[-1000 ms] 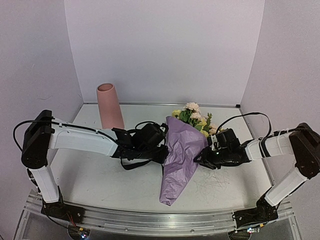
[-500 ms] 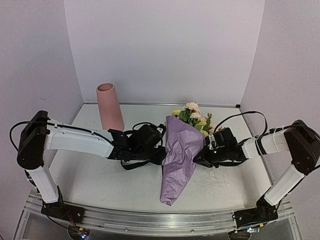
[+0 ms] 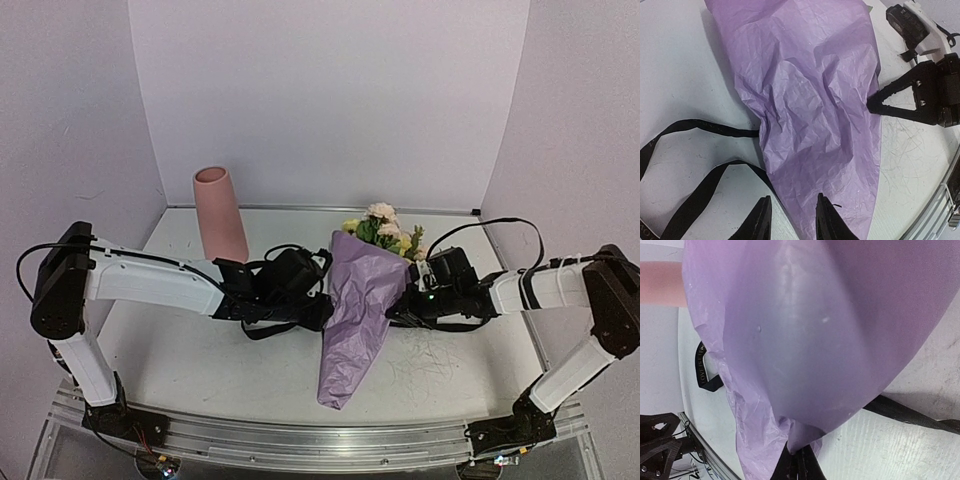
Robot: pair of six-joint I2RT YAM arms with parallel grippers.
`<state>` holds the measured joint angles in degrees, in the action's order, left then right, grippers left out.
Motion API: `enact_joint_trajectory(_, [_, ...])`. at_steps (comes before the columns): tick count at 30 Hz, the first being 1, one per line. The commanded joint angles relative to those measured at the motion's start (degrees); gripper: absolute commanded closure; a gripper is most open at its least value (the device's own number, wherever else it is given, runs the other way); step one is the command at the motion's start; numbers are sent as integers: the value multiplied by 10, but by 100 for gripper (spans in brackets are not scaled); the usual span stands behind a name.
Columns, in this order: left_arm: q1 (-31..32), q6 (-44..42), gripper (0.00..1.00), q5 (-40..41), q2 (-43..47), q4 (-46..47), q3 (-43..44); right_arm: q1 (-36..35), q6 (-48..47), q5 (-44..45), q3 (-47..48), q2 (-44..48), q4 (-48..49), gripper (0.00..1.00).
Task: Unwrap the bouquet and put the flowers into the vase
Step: Unfold the wrapping paper at the center of the board.
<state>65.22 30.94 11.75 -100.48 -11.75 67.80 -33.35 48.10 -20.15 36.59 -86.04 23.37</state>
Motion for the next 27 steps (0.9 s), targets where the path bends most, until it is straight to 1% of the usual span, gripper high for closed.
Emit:
enact_joint_trajectory(1, [8,-4,69,-14,-4,22,26,-15,3,-17,36,30,-15,95])
enact_joint_trajectory(9, [10,1,68,-16,-9,25,25,-22,-4,-18,78,32,-27,92])
enact_joint_trajectory(16, [15,5,66,-19,-9,26,21,-22,-8,-26,97,28,-30,92])
enact_joint_trajectory(18, [16,5,65,-22,-9,26,21,-22,-8,-28,99,27,-30,94])
enact_joint_trajectory(20, [19,2,60,-25,-10,26,22,-22,-11,-27,99,29,-31,93])
enact_joint_trajectory(22, [25,-3,55,-27,-14,25,25,-22,-15,-17,96,35,-40,86])
enact_joint_trajectory(25, [31,-7,50,-19,-23,23,32,-22,-24,20,78,55,-56,69])
enact_joint_trajectory(27, [33,-5,48,-10,-26,19,34,-22,-32,52,66,69,-71,59])
